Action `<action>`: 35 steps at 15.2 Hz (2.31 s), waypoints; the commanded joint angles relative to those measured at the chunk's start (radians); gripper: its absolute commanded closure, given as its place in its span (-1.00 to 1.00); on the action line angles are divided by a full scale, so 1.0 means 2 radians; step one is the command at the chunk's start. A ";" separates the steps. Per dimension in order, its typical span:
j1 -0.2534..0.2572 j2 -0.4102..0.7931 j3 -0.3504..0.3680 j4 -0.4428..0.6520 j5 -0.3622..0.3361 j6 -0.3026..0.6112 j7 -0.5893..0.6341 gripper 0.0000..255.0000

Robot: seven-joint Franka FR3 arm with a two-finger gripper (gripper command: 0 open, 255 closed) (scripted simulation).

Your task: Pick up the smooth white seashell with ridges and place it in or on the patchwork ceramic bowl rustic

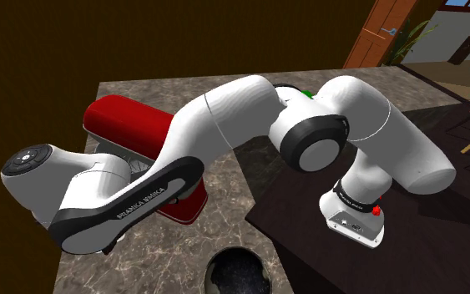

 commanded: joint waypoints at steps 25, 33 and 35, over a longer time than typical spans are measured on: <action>0.000 -0.079 0.006 0.037 0.006 -0.116 0.002 1.00; -0.001 -0.250 0.022 -0.251 0.016 0.002 0.038 1.00; 0.002 -0.286 0.026 -0.308 0.019 0.024 0.047 1.00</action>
